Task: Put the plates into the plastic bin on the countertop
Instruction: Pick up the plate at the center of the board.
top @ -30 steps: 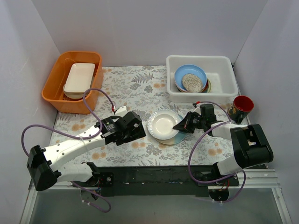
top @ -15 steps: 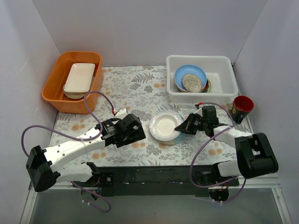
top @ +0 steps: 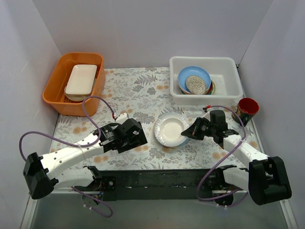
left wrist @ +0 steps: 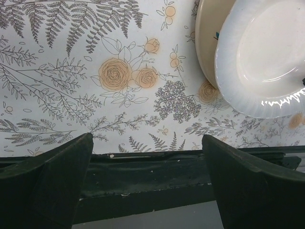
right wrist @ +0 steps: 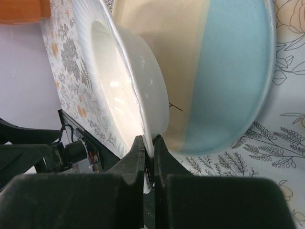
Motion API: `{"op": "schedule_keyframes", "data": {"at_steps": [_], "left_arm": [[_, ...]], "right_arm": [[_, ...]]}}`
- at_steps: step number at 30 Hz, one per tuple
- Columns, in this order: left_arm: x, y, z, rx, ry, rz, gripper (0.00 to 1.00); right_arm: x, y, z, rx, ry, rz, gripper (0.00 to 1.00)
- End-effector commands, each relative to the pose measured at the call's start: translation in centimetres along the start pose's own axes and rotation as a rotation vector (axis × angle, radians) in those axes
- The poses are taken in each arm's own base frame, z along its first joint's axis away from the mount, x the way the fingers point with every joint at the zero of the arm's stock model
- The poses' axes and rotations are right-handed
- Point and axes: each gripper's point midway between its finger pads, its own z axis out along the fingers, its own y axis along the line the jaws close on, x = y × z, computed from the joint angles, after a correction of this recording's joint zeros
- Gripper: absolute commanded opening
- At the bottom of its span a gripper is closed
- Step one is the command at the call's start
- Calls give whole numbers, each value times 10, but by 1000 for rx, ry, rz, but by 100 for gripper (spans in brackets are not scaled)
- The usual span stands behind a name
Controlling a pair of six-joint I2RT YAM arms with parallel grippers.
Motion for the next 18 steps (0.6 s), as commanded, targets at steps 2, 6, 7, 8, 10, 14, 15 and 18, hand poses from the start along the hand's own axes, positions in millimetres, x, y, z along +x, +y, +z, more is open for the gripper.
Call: {"op": "schedule_keyframes", "data": {"at_steps": [2, 6, 7, 8, 10, 14, 15, 18], "left_arm": [[5, -7, -2, 37, 10, -16, 98], [4, -4, -9, 56, -5, -31, 98], [2, -5, -12, 62, -16, -33, 98], [1, -3, -14, 63, -20, -35, 98], [-2, -3, -17, 63, -30, -38, 98], [-2, 0, -18, 56, -32, -39, 98], [-1, 1, -18, 55, -31, -39, 98], [-1, 0, -15, 59, -32, -37, 98]], "right_arm": [[-5, 25, -12, -69, -21, -60, 1], [-2, 25, -16, -67, -27, -71, 1], [-3, 26, -17, -69, -30, -78, 1], [-3, 26, -17, -67, -28, -87, 1], [-1, 25, -18, -62, -18, -89, 1], [-1, 29, -21, -71, -26, -92, 1], [-2, 31, -22, -78, -28, -90, 1], [-8, 39, -26, -84, -42, -117, 1]]}}
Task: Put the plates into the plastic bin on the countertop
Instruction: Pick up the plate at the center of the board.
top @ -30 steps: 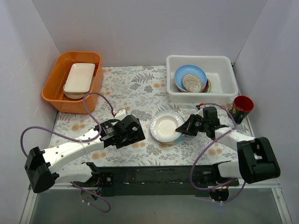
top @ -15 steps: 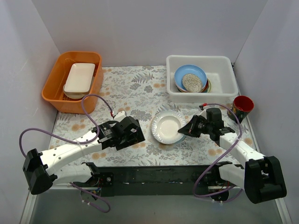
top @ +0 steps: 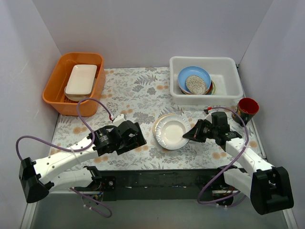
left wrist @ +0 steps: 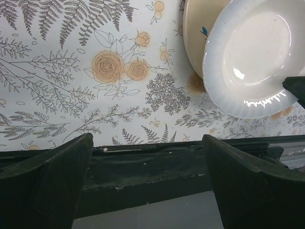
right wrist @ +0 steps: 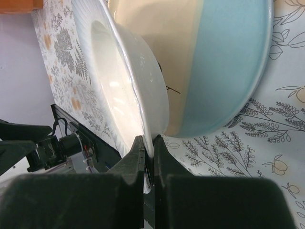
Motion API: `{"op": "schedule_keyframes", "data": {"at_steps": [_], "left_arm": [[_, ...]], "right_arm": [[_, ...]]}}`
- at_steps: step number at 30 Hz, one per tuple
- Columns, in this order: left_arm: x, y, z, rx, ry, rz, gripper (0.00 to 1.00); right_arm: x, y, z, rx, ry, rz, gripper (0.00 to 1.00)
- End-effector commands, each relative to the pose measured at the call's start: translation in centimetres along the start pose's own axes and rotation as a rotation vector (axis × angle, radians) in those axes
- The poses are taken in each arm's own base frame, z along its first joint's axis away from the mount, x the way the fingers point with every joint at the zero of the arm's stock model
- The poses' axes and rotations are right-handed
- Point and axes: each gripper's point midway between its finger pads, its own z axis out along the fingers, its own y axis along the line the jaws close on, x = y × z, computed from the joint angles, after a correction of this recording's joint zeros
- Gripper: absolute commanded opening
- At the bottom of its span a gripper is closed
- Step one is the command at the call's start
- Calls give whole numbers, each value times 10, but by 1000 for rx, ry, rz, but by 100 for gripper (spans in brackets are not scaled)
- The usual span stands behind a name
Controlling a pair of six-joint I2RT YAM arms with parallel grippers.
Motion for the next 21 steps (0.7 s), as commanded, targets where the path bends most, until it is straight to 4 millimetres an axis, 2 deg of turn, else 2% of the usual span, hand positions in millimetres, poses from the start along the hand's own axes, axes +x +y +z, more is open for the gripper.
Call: {"op": "schedule_keyframes", "data": {"at_steps": [1, 8, 21], "left_arm": [[-2, 2, 2, -7, -22, -3, 98], [4, 0, 13, -24, 5, 8, 98], [7, 5, 15, -28, 6, 7, 98]], "right_arm": [[-20, 39, -14, -91, -47, -96, 1], [-43, 66, -24, -117, -92, -143, 1], [-78, 103, -24, -161, -100, -169, 1]]}}
